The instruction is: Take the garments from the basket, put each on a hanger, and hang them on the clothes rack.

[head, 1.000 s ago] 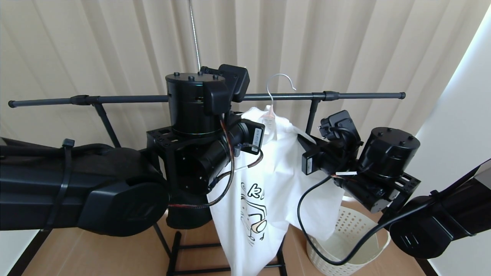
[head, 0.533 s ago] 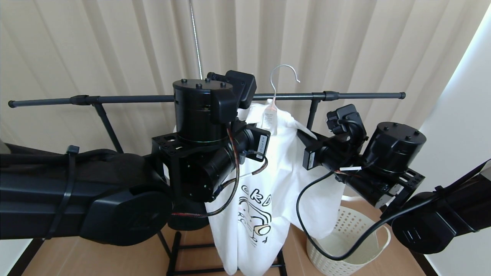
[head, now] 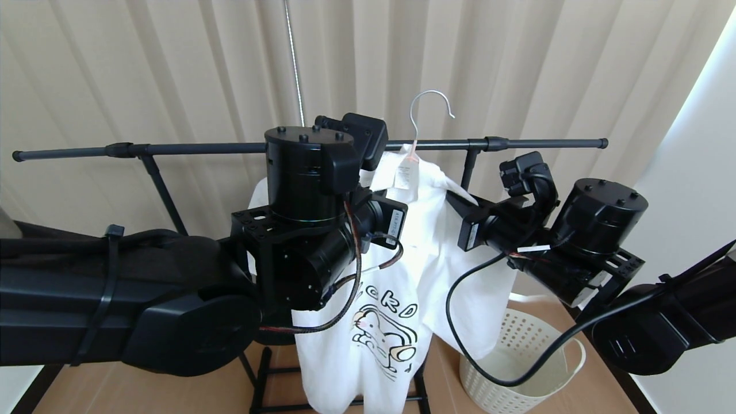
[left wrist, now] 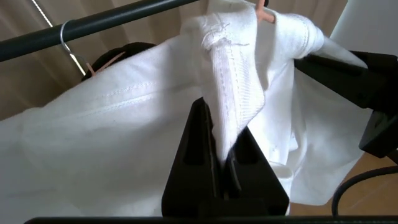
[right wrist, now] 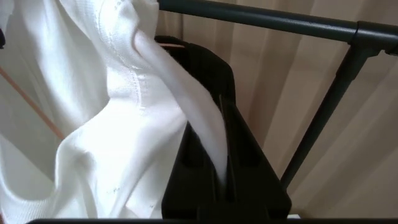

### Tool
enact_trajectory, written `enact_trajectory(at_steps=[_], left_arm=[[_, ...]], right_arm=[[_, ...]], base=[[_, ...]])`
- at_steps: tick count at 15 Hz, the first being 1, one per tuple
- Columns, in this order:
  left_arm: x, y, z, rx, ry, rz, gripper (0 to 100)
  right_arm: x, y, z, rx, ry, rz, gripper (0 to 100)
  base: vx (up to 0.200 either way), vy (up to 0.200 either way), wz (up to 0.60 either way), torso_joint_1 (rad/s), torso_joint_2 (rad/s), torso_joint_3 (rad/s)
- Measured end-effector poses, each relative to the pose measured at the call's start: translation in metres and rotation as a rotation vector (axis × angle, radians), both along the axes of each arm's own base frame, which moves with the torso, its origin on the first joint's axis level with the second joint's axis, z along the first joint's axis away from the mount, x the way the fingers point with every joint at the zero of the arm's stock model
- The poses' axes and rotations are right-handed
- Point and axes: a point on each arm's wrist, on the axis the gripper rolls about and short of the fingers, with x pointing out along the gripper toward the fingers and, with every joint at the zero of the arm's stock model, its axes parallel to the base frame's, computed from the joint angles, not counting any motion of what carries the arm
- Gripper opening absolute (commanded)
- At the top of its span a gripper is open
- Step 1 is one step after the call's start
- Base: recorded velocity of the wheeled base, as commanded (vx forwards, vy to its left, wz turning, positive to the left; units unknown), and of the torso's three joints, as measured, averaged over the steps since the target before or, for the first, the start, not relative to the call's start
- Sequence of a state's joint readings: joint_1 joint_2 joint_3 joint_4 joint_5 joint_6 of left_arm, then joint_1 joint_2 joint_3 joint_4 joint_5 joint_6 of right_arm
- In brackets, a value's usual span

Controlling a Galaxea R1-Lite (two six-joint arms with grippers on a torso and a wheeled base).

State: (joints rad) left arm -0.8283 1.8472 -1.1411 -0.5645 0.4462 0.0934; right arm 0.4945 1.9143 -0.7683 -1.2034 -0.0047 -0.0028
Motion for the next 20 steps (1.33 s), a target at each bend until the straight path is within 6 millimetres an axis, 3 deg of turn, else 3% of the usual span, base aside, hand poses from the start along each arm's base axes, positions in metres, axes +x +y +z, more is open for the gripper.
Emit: enact_trajectory(at_steps=[1, 7, 11, 16, 20], left_arm=[[0.0, 0.0, -0.001, 0.002, 0.002, 0.0, 100], [-0.003, -0.002, 0.0, -0.004, -0.001, -0.009, 100], [-0.017, 0.009, 0.002, 0.002, 0.001, -0.003, 100], [-0.041, 0.049, 0.003, 0.0, 0.005, 0.017, 100], [-0.044, 0.086, 0.004, -0.046, -0.008, -0.003, 100]], right_arm=[[0.0, -0.001, 0.001, 0.001, -0.002, 0.003, 0], [0.002, -0.006, 0.002, 0.01, -0.002, 0.0, 0], [0.006, -0.014, 0.002, 0.007, -0.002, -0.002, 0], [0.015, -0.034, 0.002, 0.001, -0.006, 0.016, 0], [0.02, -0.05, 0.001, -0.007, -0.003, 0.035, 0]], base=[[0.0, 0.0, 0.0, 0.0, 0.0, 0.0], [0.0, 0.0, 0.0, 0.0, 0.0, 0.0], [0.0, 0.0, 0.0, 0.0, 0.0, 0.0], [0.0, 0.0, 0.0, 0.0, 0.0, 0.0], [0.0, 0.0, 0.0, 0.0, 0.0, 0.0]])
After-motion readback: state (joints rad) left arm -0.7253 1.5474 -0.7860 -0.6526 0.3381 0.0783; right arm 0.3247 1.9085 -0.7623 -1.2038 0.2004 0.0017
